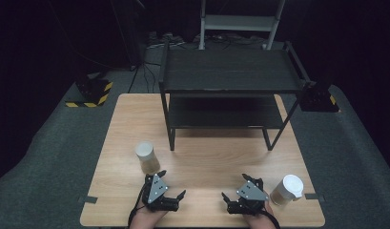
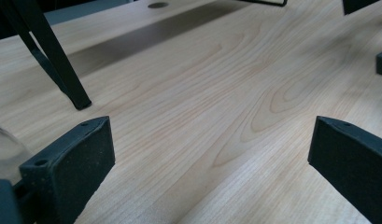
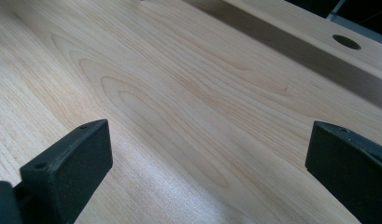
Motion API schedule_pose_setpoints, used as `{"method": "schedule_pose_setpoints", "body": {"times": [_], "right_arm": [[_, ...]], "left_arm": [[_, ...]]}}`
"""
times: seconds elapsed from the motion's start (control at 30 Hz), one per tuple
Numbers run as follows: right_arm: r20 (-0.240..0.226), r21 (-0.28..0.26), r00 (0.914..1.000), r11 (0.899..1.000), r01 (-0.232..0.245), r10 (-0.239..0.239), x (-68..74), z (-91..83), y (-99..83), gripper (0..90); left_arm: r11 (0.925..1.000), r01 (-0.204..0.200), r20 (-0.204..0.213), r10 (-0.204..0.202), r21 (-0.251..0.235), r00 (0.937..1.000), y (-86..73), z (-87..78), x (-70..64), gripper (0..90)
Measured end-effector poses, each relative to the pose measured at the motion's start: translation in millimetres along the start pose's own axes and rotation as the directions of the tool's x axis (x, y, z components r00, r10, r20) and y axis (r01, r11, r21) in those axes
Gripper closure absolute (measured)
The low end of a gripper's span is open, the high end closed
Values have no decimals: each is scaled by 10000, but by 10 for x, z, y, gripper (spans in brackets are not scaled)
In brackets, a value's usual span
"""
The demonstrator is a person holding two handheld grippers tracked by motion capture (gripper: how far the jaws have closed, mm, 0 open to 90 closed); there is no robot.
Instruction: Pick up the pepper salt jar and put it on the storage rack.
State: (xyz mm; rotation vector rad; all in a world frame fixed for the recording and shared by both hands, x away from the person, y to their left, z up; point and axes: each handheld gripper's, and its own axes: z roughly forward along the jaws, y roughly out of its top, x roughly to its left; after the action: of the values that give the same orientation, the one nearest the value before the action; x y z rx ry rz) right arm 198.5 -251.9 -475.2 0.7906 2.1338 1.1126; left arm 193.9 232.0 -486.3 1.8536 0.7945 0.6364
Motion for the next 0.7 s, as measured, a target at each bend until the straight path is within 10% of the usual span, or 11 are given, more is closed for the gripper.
{"method": "schedule_pose_setpoints", "body": {"times": [0.7], "right_arm": [[-59,44,10000,10000,54,-53,-7,5,8,0]], "left_arm": [[9918,-592,89,606,-1134,9981,55,-264,34,5]]}}
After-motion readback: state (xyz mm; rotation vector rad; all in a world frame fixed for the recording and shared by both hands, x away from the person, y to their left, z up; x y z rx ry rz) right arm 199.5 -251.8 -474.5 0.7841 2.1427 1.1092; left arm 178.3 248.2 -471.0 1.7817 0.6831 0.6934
